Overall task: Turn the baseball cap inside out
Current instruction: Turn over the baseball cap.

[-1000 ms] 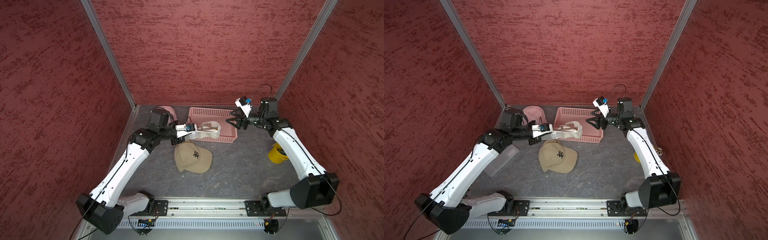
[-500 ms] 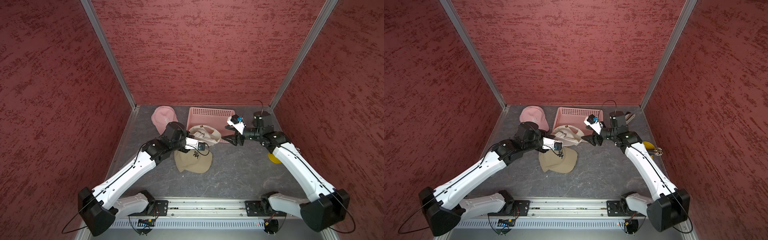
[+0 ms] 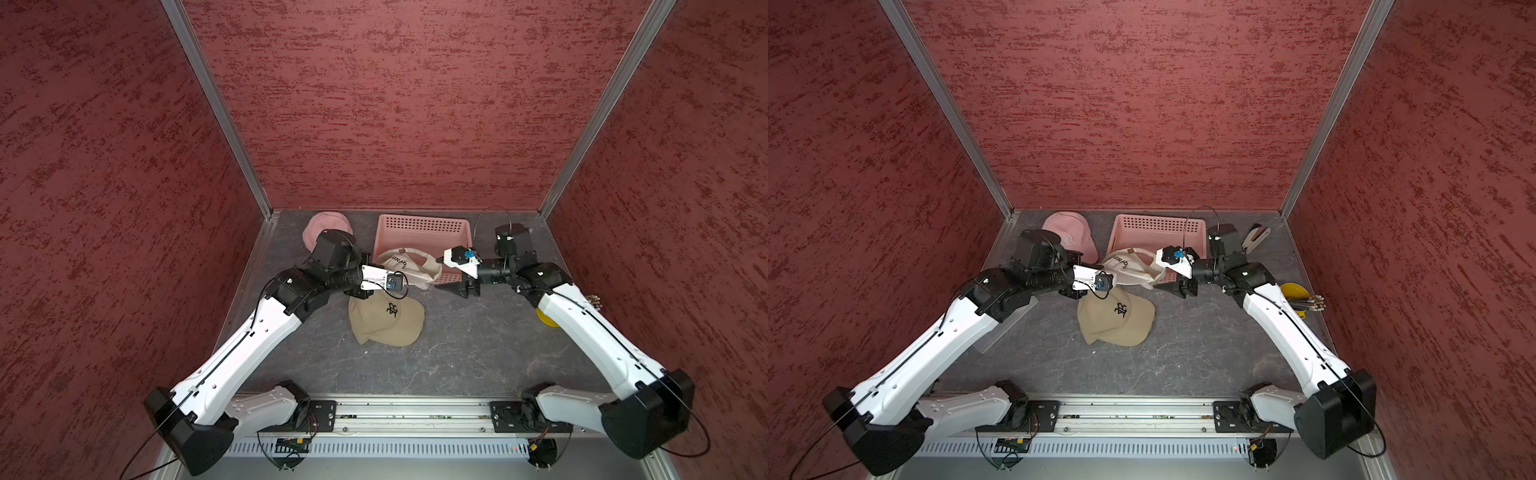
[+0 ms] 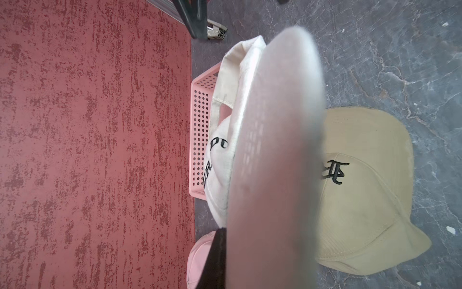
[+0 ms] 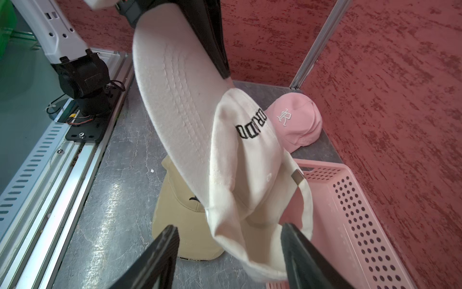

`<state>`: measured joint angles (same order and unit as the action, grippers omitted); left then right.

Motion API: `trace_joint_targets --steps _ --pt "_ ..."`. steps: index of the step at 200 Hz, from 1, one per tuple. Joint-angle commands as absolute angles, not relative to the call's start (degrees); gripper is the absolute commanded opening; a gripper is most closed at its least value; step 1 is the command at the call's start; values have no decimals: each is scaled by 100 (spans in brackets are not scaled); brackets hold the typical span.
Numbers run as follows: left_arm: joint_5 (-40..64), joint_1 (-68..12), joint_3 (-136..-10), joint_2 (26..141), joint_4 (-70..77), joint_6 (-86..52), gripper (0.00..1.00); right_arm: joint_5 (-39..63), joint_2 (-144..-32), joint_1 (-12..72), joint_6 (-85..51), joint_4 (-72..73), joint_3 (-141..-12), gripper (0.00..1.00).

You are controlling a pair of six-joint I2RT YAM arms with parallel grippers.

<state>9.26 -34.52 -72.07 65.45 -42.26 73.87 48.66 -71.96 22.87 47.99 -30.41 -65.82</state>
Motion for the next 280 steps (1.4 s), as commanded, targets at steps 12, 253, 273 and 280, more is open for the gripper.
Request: trace_joint_targets --steps 12,253,273,280 --pt "1163 -3476 -7419 6495 -4263 7263 0 4664 -7528 2490 5152 -3443 -6980 70" --pt "916 -2588 -5589 5876 163 4442 0 1712 -7594 2349 -1327 1072 -6360 0" --pt "605 -2922 -5537 5893 400 4283 0 482 -8022 2372 -2298 439 -6864 0" --pt "390 -3057 -5536 5906 518 4187 0 42 -8140 2385 -2625 304 -6954 0"
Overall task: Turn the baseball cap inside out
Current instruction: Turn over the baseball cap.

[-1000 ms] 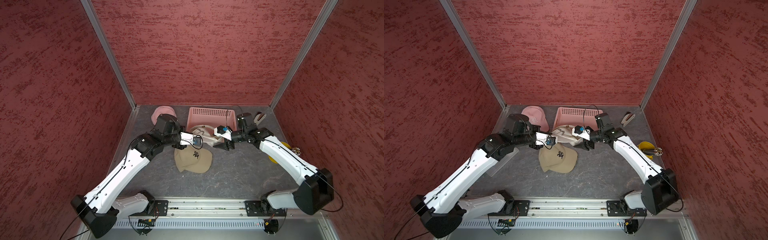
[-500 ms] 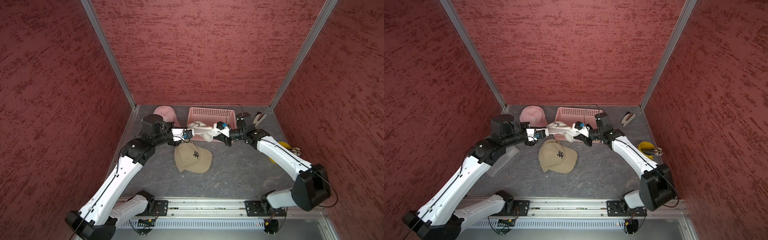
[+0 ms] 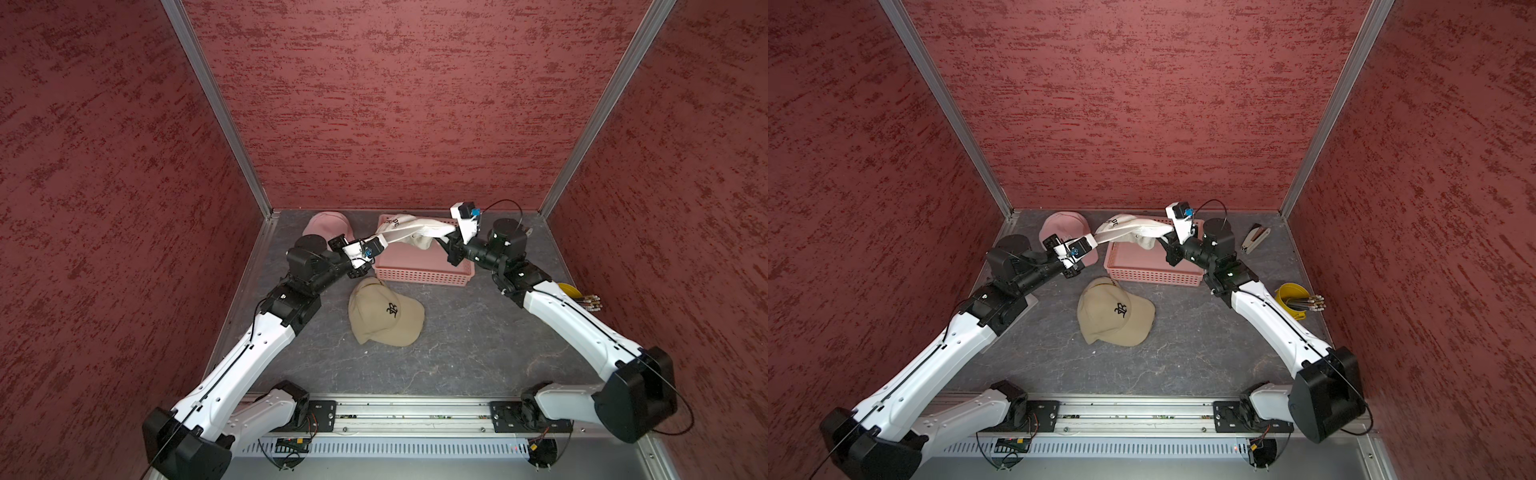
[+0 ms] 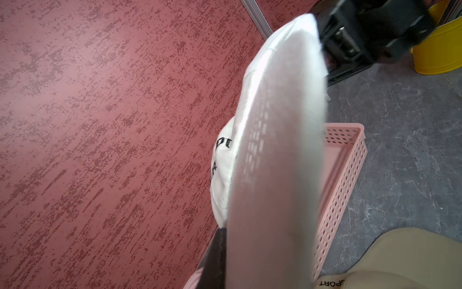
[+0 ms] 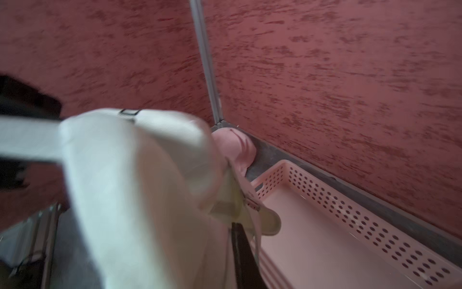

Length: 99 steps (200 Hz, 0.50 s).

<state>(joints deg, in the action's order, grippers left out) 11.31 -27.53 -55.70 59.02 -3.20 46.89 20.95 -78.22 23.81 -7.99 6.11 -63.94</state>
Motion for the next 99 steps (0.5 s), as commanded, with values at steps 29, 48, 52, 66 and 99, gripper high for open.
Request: trace_joint_targets --steps 29,48,52,66,99 --pt "-6 -3468 -5709 5950 235 3883 0 -1040 -8314 2383 -3728 569 -6843 0" --pt "-80 -3533 -5792 5911 54 3481 0 -1301 -8665 2387 -4201 440 -7043 0" --pt "-87 -3524 -5800 5902 21 3373 0 -1317 -8714 2383 -4243 400 -7102 0" --pt "-259 -3524 -5887 5881 -62 3042 0 -1232 -8860 2382 -4411 40 -7385 3" --pt "-791 -3349 -6281 6068 -384 2621 0 1633 -9050 2383 -2742 878 -7515 36"
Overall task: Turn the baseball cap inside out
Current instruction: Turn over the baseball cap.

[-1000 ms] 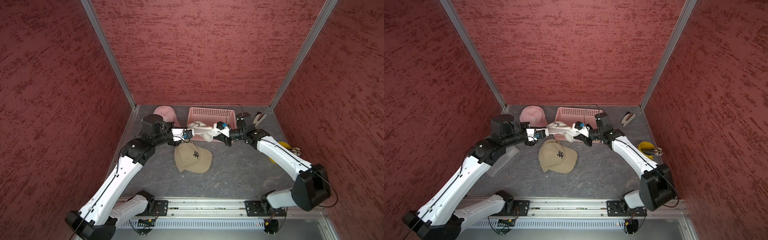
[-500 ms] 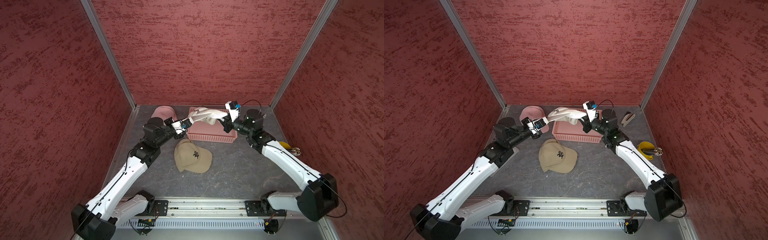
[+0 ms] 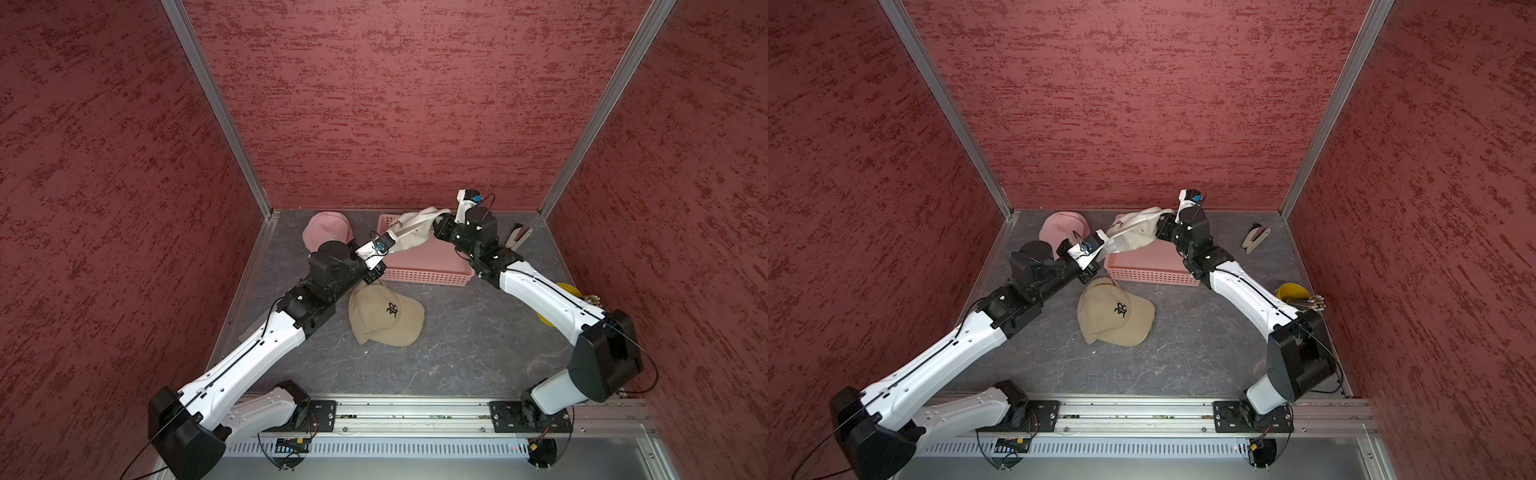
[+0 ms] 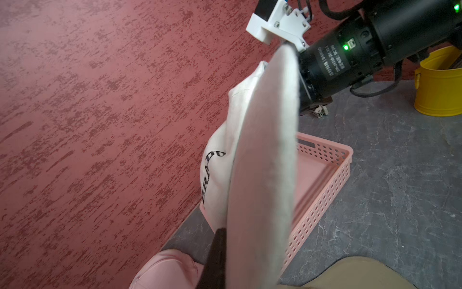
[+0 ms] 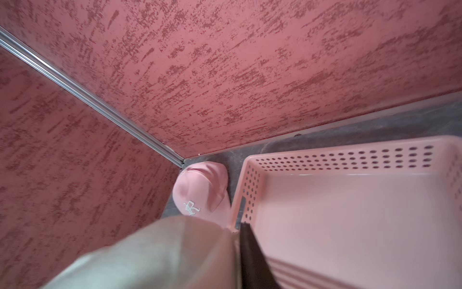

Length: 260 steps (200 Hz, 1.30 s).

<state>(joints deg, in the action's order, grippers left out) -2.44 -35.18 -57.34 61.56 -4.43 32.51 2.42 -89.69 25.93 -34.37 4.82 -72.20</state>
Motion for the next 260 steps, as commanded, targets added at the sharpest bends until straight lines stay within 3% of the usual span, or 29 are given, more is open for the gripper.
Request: trace_joint_targets --steps 1,20,50,79,111,145,172,186,201,222,238,260 --pt "-808 -3340 -6292 6075 -399 2603 0 1704 -9051 2383 -2694 874 -7519 37" --pt "-868 -3260 -6500 6249 -507 2452 0 2478 -9070 2369 -2366 484 -7611 45" --pt "-55 -3263 -6599 6247 -680 2479 0 3179 -8812 2300 -1846 602 -7181 59" --pt "1030 -2916 -6870 6104 -1487 2598 0 4409 -8424 1838 -1243 1081 -6521 63" --pt "3656 -1581 -7144 5957 -2274 2480 0 5425 -8097 1252 -34 1152 -5828 63" --pt "7357 -265 -7350 6268 -2651 2977 0 6463 -8033 952 844 1300 -5434 62" --pt "8148 -226 -7551 6497 -3078 3508 0 6878 -8141 949 1170 875 -5692 62" --pt "8019 -424 -7758 6580 -3551 3907 0 6602 -8144 965 1110 758 -5812 61" --pt "7221 -823 -7919 6600 -4108 4549 0 5768 -8012 994 774 724 -5894 61" --pt "5132 -1811 -8057 6618 -4905 5634 0 3642 -7927 978 310 -136 -6412 63" --pt "3410 -2600 -7729 6530 -4606 6120 0 2308 -8037 949 5 -1033 -6987 63" --pt "1483 -3401 -6895 6351 -3513 6825 0 1682 -8156 954 -213 -1827 -7576 60"
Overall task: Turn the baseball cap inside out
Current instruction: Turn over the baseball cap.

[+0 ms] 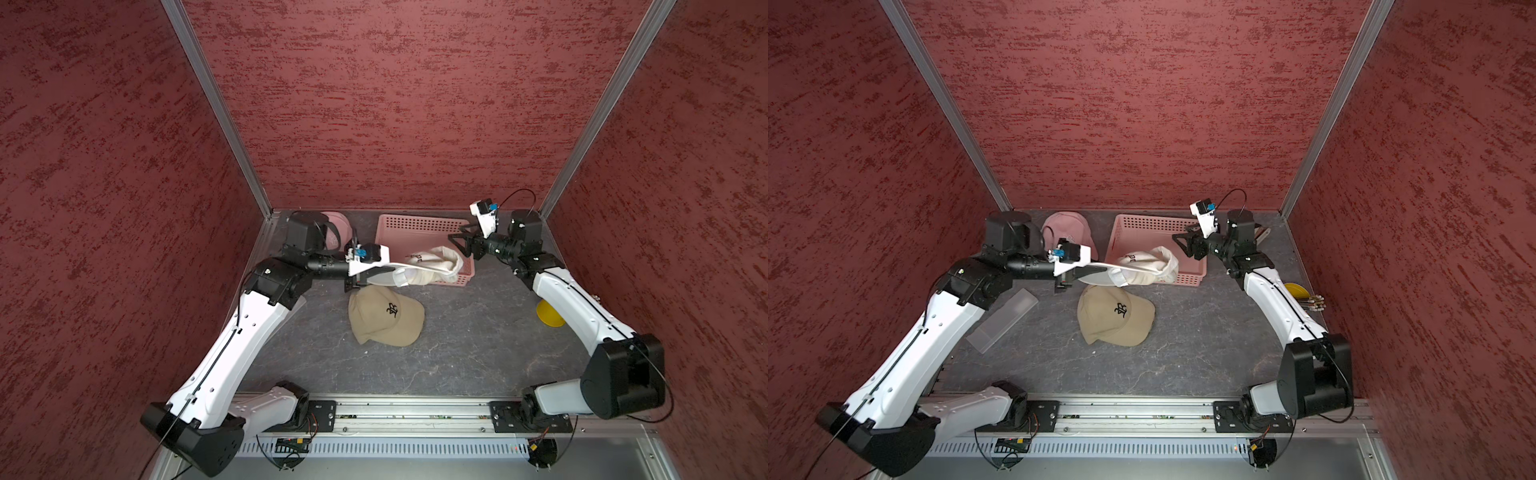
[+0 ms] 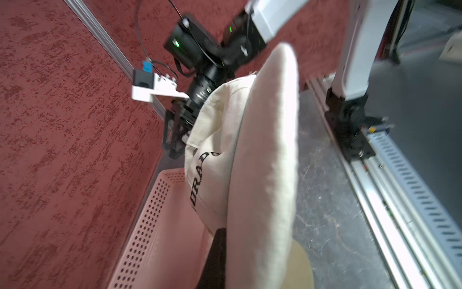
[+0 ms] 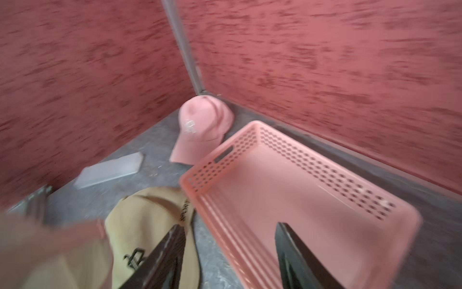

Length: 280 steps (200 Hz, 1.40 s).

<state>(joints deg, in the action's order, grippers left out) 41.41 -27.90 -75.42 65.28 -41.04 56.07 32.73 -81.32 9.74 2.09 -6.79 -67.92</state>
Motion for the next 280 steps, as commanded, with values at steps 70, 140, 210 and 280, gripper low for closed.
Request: trace_joint_targets --steps 70,140,210,280 --pt "-1425 -5317 -5180 6612 -478 9304 0 2463 -8244 1759 404 -2986 -8195 66" --pt "-1721 -5812 -5023 6630 -391 9601 0 2343 -8626 2213 1021 -3194 -7770 71" --pt "-1811 -6118 -5001 6443 -459 9547 0 2289 -9660 2341 1413 -3463 -8132 70" --pt "-1597 -6348 -5079 6139 -202 9359 0 2735 -10143 2354 1604 -3343 -8395 25"
